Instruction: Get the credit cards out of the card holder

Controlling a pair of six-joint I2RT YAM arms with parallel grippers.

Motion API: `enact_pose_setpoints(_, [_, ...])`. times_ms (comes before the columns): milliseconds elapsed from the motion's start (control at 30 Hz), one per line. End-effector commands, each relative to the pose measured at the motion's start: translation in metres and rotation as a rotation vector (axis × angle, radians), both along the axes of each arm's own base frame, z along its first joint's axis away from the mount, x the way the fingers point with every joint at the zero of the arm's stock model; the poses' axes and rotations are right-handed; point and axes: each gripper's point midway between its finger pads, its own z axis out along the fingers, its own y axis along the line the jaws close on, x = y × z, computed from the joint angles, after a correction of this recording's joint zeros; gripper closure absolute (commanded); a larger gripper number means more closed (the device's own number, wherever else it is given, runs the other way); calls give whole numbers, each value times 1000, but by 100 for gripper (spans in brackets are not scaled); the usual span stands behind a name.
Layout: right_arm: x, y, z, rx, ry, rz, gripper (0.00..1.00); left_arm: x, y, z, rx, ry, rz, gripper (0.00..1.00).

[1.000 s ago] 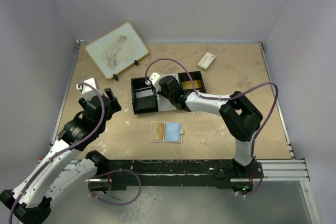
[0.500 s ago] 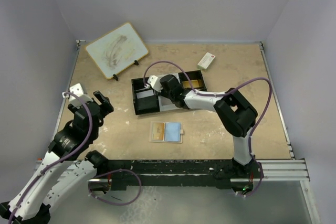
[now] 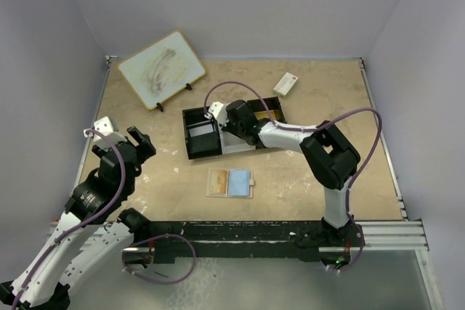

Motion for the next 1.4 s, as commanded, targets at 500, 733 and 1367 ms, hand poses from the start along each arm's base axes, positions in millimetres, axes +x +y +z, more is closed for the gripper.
enact_pose_setpoints(500, [-15,25,31,570,274,-562,100,3,3,0,-3,-4,30,28])
enact_pose_setpoints(733, [-18,19,9,483,229,-644,100,4,1,-3,8,10,26,28])
enact_pose_setpoints(1367, [-9,0,-32,363,115,-788,86,7,-2,-7,22,33,12,29])
